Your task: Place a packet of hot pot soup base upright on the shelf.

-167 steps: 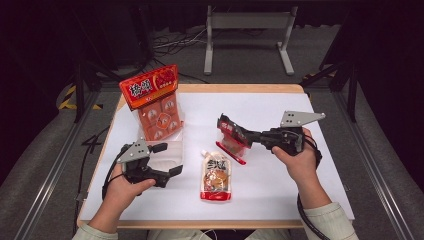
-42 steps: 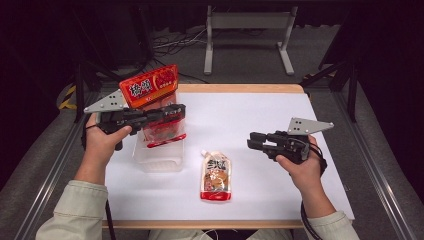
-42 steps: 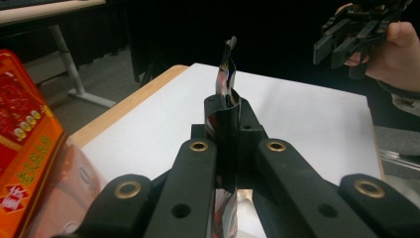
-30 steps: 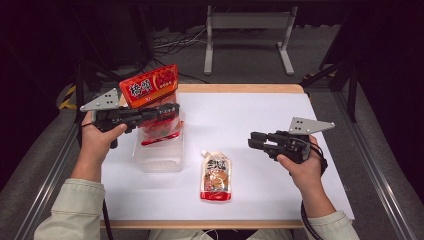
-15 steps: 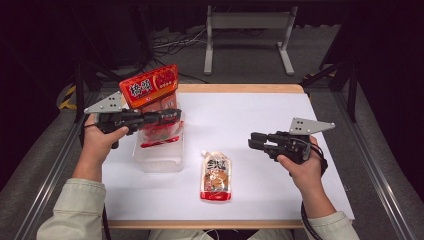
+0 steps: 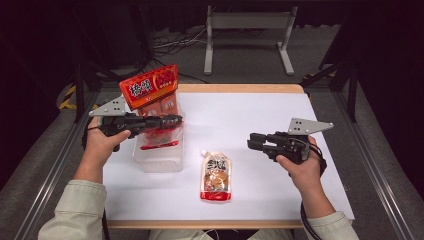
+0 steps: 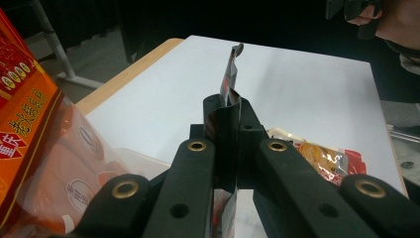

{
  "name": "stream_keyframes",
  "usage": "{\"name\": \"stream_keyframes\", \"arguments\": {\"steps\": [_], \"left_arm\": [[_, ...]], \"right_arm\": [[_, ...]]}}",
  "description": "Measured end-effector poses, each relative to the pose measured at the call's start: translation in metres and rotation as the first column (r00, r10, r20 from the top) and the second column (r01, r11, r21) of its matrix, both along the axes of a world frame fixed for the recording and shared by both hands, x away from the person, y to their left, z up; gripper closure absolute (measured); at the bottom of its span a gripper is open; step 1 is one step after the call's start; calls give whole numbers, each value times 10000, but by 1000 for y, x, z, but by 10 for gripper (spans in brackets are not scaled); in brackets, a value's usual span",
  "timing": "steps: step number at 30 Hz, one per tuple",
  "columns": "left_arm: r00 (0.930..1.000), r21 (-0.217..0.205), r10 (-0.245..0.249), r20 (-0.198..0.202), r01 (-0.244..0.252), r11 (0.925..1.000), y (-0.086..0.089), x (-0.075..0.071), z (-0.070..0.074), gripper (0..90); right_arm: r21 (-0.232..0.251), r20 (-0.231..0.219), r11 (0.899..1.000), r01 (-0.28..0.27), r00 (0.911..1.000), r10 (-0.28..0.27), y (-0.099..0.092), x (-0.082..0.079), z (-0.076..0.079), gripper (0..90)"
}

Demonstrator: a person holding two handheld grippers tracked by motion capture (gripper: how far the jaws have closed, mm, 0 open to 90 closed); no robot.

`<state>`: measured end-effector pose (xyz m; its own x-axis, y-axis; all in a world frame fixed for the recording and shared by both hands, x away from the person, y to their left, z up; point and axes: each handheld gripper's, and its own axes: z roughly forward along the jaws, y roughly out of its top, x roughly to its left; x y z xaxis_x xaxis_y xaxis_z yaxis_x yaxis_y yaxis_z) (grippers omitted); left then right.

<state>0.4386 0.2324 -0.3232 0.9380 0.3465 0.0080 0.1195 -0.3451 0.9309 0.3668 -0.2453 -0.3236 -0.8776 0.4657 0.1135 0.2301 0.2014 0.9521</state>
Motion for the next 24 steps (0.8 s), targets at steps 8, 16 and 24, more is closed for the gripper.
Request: {"name": "stream_keyframes", "arguments": {"steps": [8, 16, 24], "left_arm": [[9998, 130, 178, -66, -177, 9998, -2, 1, -4, 862], [9990, -108, 330, -294, -334, 9994, 0, 3, -10, 859], [9978, 539, 442, -489, -415, 9977, -4, 5, -22, 853]], "right_arm": [[-28, -88, 10000, -31, 10000, 31, 1, 0, -1, 709], [-16, -115, 10000, -65, 9999, 65, 0, 1, -1, 702], [-18, -114, 10000, -77, 9999, 77, 1, 1, -1, 702]]}}
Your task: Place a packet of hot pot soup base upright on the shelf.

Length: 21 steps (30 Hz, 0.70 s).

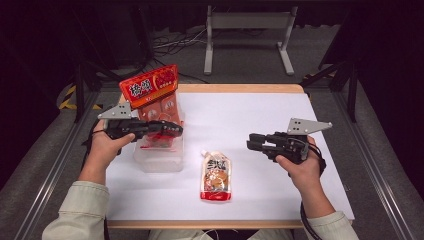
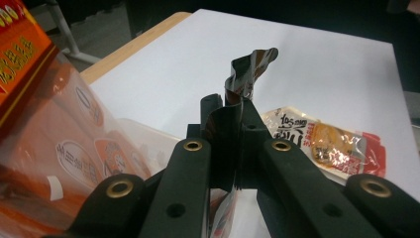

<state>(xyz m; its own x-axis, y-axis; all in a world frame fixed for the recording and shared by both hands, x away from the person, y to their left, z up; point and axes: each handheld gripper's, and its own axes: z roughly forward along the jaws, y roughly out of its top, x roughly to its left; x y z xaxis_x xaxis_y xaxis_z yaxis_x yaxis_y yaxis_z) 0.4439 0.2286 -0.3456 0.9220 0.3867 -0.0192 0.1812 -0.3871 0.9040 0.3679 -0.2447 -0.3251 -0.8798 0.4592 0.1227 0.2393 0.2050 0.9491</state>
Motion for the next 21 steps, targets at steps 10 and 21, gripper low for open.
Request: {"name": "stream_keyframes", "arguments": {"steps": [10, 21], "left_arm": [[9987, 231, 314, -395, -305, 9993, 4, 4, -13, 839], [9838, 1064, 1580, -844, -1488, 9831, 13, 2, -24, 824]], "right_arm": [[-9, -56, 10000, 18, 10000, -18, 0, 1, -1, 701], [-53, -92, 9999, 93, 9999, -94, -1, 2, -2, 692]]}}
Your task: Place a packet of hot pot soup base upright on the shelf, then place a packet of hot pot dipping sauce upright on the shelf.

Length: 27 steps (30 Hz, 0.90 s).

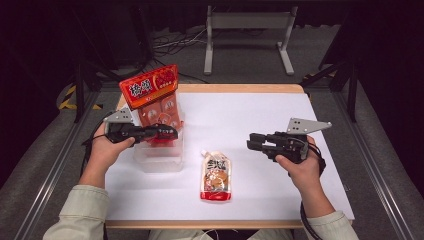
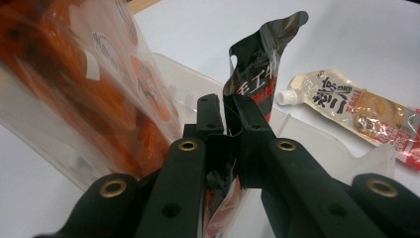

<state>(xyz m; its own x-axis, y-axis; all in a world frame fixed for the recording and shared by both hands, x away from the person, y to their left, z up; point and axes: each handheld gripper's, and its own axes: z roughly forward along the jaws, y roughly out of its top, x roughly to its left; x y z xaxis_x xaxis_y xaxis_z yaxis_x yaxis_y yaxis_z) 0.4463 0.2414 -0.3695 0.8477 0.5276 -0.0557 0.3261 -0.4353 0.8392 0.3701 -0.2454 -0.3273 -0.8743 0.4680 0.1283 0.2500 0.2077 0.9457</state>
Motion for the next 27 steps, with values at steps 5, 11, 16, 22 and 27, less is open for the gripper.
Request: {"name": "stream_keyframes", "arguments": {"steps": [5, 11, 16, 22, 27], "left_arm": [[10000, -112, 80, -37, -81, 9999, 1, -1, 0, 777], [9975, -458, 483, 509, -460, 9979, 1, -7, 5, 514], [9897, -1656, 935, 1088, -747, 9834, 1, -16, 14, 235], [9885, -2827, 1159, 968, -844, 9555, -1, -40, 20, 106], [9930, -2340, 922, 739, -726, 9695, -5, -57, 21, 91]], "right_arm": [[1, -9, 10000, 4, 10000, -4, 0, 0, 0, 693], [-1, -13, 10000, 25, 10000, -25, 1, 0, -1, 679], [-7, -66, 9999, 109, 9999, -109, 2, 2, -1, 628], [-237, 108, 9985, 486, 9988, -483, 3, 3, -4, 551], [-344, 192, 9975, 614, 9980, -608, 6, 4, -8, 510]]}}
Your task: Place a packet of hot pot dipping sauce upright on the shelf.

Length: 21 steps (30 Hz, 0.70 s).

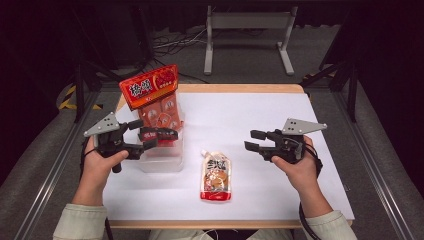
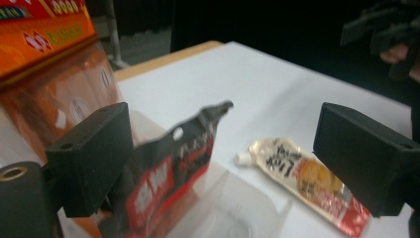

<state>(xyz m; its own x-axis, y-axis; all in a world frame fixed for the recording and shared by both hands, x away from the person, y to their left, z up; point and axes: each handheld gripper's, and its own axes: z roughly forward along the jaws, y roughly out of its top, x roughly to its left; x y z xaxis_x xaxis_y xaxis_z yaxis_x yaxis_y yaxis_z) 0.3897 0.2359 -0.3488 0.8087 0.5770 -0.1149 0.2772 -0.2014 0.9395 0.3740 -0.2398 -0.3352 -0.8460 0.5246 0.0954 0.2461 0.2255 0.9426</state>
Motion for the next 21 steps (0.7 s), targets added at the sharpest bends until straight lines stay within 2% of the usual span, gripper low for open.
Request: {"name": "stream_keyframes", "arguments": {"steps": [2, 4, 6, 7, 11, 20, 21], "left_arm": [[9998, 134, 80, -169, -78, 9999, -1, -5, 1, 84], [9998, 142, 52, -192, -49, 9999, -1, -8, 1, 79], [9997, 319, 86, -216, -79, 9995, -1, -11, 2, 78], [9993, 267, 122, -356, -113, 9996, -1, -14, 2, 78], [9986, 481, 239, -464, -217, 9986, -1, -18, 1, 78], [9978, 891, 111, -658, -52, 9960, -1, -27, -2, 95], [9975, 917, 59, -703, 6, 9958, -1, -29, -2, 97]], "right_arm": [[-57, -21, 10000, 11, 10000, -11, 1, 0, -2, 503], [-36, -66, 10000, 5, 10000, -6, 1, 1, -3, 493], [4, -123, 10000, -8, 9999, 8, 2, 2, -4, 484], [-2, -139, 10000, -40, 9999, 40, 2, 3, -5, 478], [-60, -242, 9999, -84, 9997, 83, 5, 5, -10, 460], [-137, -639, 9999, 29, 9980, -37, 16, 16, -21, 419], [-312, -731, 9995, 70, 9973, -93, 20, 20, -26, 418]]}}
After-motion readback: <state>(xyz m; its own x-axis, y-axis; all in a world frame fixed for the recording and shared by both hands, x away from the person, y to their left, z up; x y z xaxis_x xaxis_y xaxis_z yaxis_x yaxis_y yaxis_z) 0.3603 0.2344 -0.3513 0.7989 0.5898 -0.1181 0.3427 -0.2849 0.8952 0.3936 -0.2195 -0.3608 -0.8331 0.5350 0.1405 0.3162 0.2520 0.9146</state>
